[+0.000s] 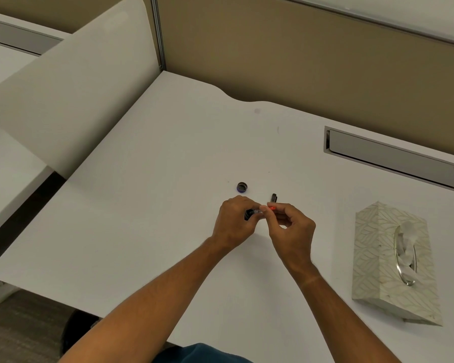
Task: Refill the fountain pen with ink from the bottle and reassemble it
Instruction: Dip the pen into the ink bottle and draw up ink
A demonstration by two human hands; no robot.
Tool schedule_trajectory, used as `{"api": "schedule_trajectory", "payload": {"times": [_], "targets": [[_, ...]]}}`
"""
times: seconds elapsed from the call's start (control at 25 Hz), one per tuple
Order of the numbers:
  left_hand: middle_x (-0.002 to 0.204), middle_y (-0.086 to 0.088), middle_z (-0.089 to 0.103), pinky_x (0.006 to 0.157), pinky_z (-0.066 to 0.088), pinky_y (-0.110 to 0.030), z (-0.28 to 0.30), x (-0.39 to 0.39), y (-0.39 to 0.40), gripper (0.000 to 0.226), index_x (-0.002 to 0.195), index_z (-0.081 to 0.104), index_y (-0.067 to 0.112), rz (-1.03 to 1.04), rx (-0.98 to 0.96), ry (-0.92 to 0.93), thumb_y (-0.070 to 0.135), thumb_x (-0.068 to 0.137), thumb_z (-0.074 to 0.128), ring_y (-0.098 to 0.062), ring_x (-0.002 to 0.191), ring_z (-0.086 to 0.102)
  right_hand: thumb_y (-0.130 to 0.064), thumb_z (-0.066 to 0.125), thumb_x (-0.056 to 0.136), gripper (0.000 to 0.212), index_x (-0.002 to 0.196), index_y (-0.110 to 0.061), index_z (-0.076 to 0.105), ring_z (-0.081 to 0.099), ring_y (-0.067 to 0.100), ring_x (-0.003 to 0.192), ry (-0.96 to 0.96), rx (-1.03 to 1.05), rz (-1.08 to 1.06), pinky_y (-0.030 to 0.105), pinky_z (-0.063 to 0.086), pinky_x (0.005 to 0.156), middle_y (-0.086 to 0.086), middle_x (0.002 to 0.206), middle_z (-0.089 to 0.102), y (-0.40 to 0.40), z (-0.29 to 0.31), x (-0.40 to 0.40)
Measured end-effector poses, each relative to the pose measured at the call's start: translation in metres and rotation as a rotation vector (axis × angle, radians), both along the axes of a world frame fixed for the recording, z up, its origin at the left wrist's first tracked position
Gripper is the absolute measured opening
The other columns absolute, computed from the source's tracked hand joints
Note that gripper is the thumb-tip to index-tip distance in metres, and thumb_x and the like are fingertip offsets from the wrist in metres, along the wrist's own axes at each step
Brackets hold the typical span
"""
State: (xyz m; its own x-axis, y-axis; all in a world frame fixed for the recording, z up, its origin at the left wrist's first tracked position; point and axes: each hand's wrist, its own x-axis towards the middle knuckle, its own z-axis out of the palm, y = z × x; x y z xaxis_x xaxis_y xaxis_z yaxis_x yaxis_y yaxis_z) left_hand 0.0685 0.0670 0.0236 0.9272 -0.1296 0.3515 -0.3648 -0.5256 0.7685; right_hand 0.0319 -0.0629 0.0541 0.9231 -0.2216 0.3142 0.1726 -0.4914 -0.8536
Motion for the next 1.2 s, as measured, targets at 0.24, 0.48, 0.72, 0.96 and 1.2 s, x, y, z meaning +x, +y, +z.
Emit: {"api": "schedule_trajectory", "payload": {"times": [0.24,0.48,0.72,0.96,1.2], "targets": [[0.083,-0.01,0.075,0.071,0.055,-0.033,-0.001,-0.001,0.001,0.018,0.092,0.075,0.006,0.002,-0.017,0.019,0.017,0.078,0.073,-0.023,0.075,0.068,-0.017,0.076,0.082,0.019,0.098,-0.006,0.075,0.071,0.01,0.078,0.012,-0.021,0.013,0.013,0.056,0.072,0.004,0.089,0.075,0.0,-0.003,0.001],[0.084,-0.01,0.075,0.072,0.056,-0.034,-0.002,0.0,0.001,0.019,0.093,0.075,0.006,-0.006,-0.022,0.032,0.019,0.079,0.071,-0.023,0.075,0.068,-0.017,0.076,0.082,0.021,0.099,-0.006,0.075,0.072,0.013,0.079,0.016,-0.034,0.024,0.013,0.056,0.073,0.005,0.09,0.075,-0.001,-0.004,0.003],[0.086,-0.01,0.076,0.075,0.055,-0.03,-0.003,0.001,0.002,0.019,0.094,0.075,0.006,0.005,-0.027,0.042,0.017,0.079,0.073,-0.022,0.077,0.069,-0.013,0.07,0.082,0.027,0.108,-0.007,0.072,0.067,-0.001,0.084,-0.015,-0.064,0.1,0.01,0.054,0.071,-0.002,0.096,0.071,-0.007,0.0,0.002],[0.085,-0.009,0.076,0.074,0.052,-0.026,-0.001,0.001,0.002,0.02,0.092,0.076,0.007,0.009,-0.021,0.05,0.02,0.078,0.076,-0.021,0.076,0.069,-0.001,0.071,0.082,0.017,0.098,-0.006,0.074,0.068,0.012,0.082,-0.082,-0.175,0.115,0.01,0.053,0.071,0.004,0.091,0.074,-0.012,0.0,0.007],[0.086,-0.007,0.076,0.074,0.052,-0.026,-0.001,0.001,0.003,0.02,0.093,0.076,0.009,0.011,-0.012,0.068,0.024,0.079,0.076,-0.019,0.076,0.069,-0.01,0.076,0.081,0.014,0.092,-0.004,0.072,0.068,0.016,0.076,-0.033,-0.152,0.092,0.009,0.052,0.07,0.005,0.086,0.073,-0.01,0.002,0.008]]}}
